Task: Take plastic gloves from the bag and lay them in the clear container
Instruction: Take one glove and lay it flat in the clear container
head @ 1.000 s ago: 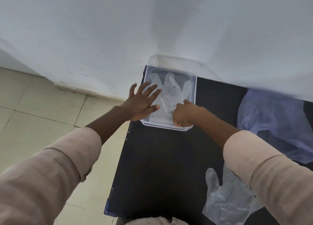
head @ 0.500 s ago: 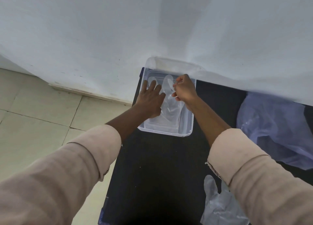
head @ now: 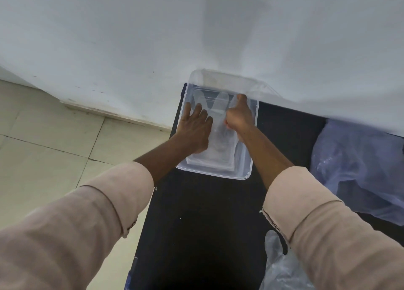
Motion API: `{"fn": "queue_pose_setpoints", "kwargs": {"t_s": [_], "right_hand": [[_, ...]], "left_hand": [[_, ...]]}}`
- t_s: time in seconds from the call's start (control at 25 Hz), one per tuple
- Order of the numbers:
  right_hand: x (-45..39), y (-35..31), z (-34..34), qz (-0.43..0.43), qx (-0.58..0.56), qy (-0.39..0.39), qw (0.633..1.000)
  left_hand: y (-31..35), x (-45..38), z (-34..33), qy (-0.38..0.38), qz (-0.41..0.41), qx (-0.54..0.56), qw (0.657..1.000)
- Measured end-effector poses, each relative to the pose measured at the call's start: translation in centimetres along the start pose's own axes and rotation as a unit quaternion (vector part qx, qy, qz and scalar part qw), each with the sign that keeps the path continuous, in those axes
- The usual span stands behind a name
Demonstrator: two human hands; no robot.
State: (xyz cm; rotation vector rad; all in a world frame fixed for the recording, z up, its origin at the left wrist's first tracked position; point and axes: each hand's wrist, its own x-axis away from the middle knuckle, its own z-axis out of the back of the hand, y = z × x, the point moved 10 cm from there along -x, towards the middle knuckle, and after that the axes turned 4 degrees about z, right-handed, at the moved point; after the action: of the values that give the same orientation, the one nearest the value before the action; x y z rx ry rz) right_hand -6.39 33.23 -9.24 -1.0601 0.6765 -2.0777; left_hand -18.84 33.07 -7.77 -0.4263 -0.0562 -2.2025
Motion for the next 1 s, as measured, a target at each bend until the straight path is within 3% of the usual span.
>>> {"fn": "queue_pose_setpoints", "kwargs": {"t_s": [0.32,0.48,0.56,0.68,0.76,0.84,1.0], "right_hand": [[1.9,-0.7,1.7,0.026,-0.089,0.026,0.995],[4.8,-1.2,4.1,0.057,-0.154,0.049,0.985],[6.5,-1.3,5.7,0.064,-0.197,0.069,0.976],[9.3,-1.7,7.5,0.068,-0.255,0.063,0.962],[11.5,-2.0,8.6,0.069,-0.276,0.037,0.958],[14.0,-1.8,9.7,0.073,-0.302,0.018,0.950],[19.2,0.6,12.6,0.089,-0.320,0.033,0.943]], "left_hand": [[0.2,0.1,0.7,-0.021,-0.006,0.030,0.999],[-0.2,0.7,3.5,0.013,-0.013,0.161,0.987],[-1.0,1.4,5.5,0.039,0.010,0.334,0.942],[-2.0,3.3,7.8,0.039,0.059,0.605,0.793],[-1.0,5.0,9.4,0.008,0.057,0.699,0.713],[1.1,6.9,11.2,-0.013,0.027,0.730,0.683],[6.2,10.2,12.7,-0.037,-0.014,0.727,0.685]]}}
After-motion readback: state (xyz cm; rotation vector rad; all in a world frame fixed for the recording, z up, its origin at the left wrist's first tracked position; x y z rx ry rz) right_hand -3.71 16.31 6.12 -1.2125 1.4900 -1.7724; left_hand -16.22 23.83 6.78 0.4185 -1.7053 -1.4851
